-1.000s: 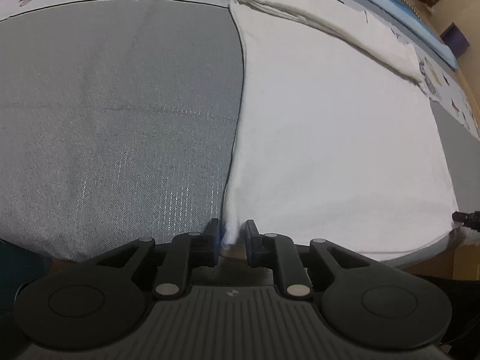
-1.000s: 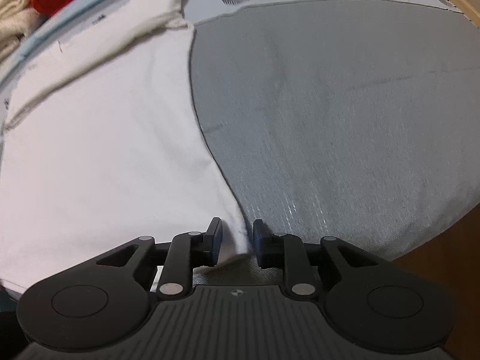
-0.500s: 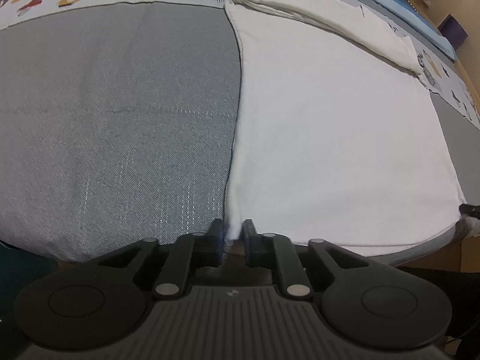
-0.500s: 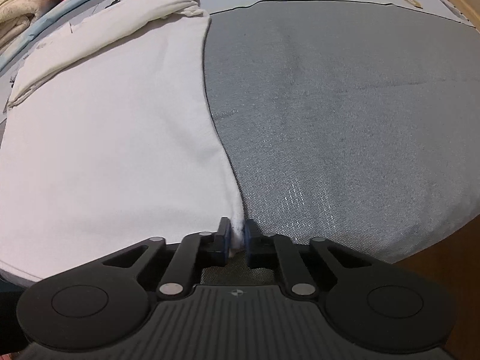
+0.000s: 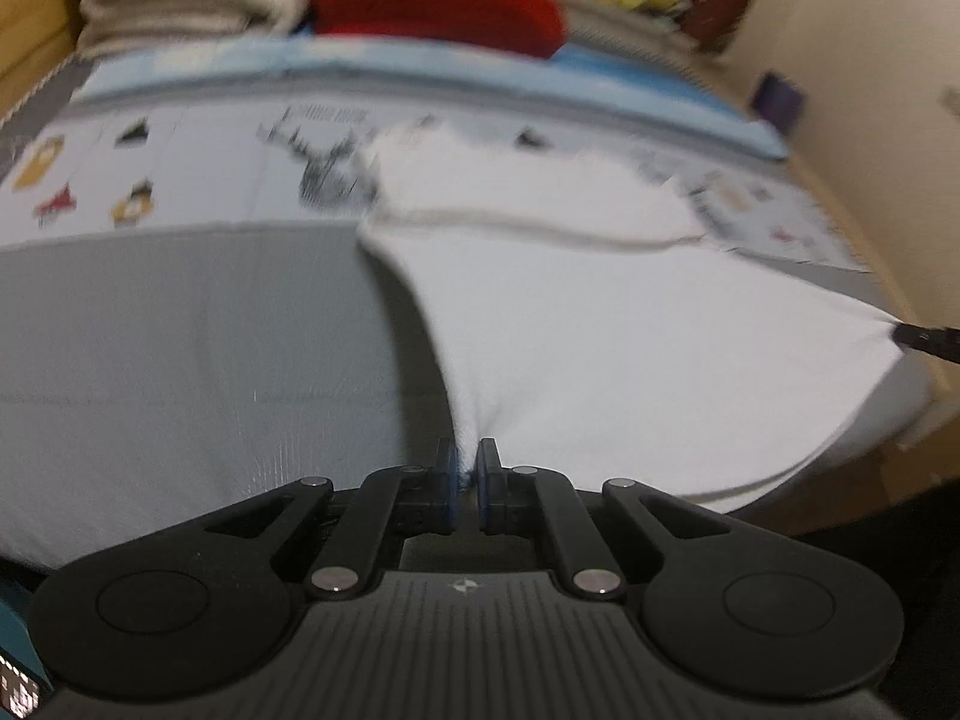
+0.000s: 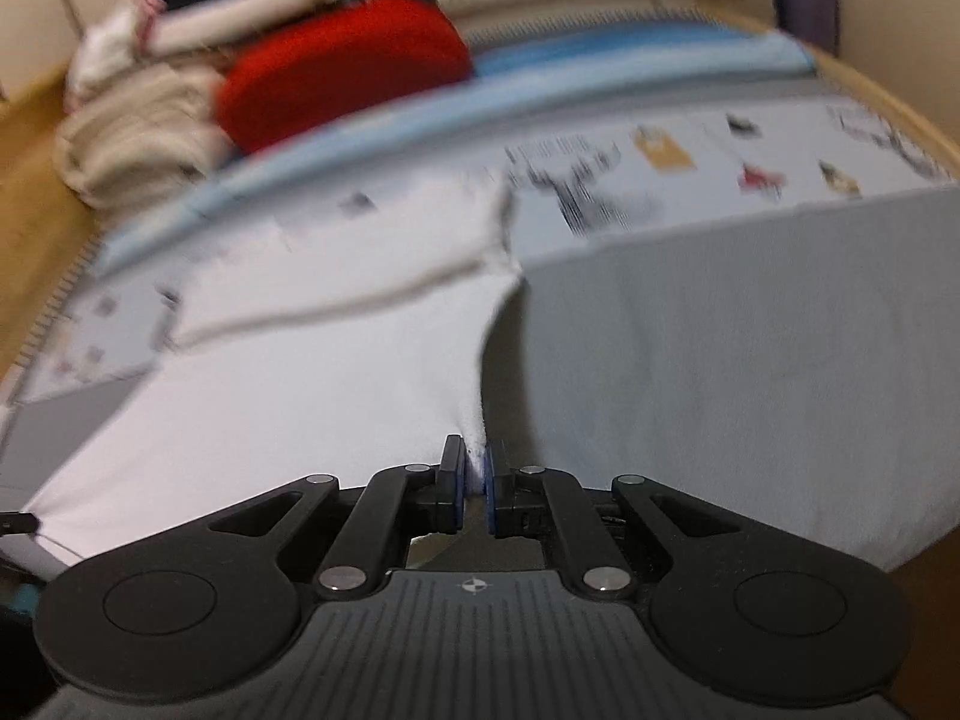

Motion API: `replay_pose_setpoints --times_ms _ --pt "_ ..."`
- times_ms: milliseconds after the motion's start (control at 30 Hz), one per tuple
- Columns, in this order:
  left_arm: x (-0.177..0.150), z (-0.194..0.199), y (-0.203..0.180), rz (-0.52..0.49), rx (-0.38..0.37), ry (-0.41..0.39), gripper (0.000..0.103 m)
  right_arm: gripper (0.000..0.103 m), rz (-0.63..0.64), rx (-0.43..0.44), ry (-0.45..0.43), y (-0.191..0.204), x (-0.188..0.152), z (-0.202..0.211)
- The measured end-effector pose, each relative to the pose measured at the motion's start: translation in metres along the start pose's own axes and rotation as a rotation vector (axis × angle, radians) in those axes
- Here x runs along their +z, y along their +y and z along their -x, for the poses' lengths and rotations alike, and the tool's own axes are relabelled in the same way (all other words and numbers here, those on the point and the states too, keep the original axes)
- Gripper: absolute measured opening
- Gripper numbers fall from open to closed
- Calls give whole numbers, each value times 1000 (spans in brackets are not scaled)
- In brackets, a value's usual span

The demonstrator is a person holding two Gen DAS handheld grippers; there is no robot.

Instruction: Fold small clothes

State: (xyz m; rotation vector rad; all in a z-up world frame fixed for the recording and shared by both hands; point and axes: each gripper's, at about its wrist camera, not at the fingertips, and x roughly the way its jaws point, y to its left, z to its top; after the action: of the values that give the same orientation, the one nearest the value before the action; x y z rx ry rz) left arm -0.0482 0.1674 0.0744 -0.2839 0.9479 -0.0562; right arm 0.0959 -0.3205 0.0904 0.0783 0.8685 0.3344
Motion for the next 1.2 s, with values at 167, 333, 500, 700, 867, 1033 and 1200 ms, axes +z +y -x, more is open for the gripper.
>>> replay_pose_setpoints --times_ms 167,333,500,700,867,1033,1200 --pt "4 86 5 0 -92 -141 6 5 -6 135 -94 -5 3 77" --pt "29 68 30 82 -104 -151 6 5 -85 184 -162 -16 8 92" --pt "87 -37 71 146 -61 -62 6 5 -96 115 -92 -20 43 9" --pt "127 -158 118 235 10 34 6 5 -159 3 29 -38 87 -122" --pt "124 -190 134 307 13 50 11 5 -236 -31 91 -51 74 -191" --pt "125 -178 159 366 2 -6 34 9 -298 -58 -30 -59 89 -190" --pt "105 -189 155 291 41 92 35 30 -254 -47 42 -61 76 -196"
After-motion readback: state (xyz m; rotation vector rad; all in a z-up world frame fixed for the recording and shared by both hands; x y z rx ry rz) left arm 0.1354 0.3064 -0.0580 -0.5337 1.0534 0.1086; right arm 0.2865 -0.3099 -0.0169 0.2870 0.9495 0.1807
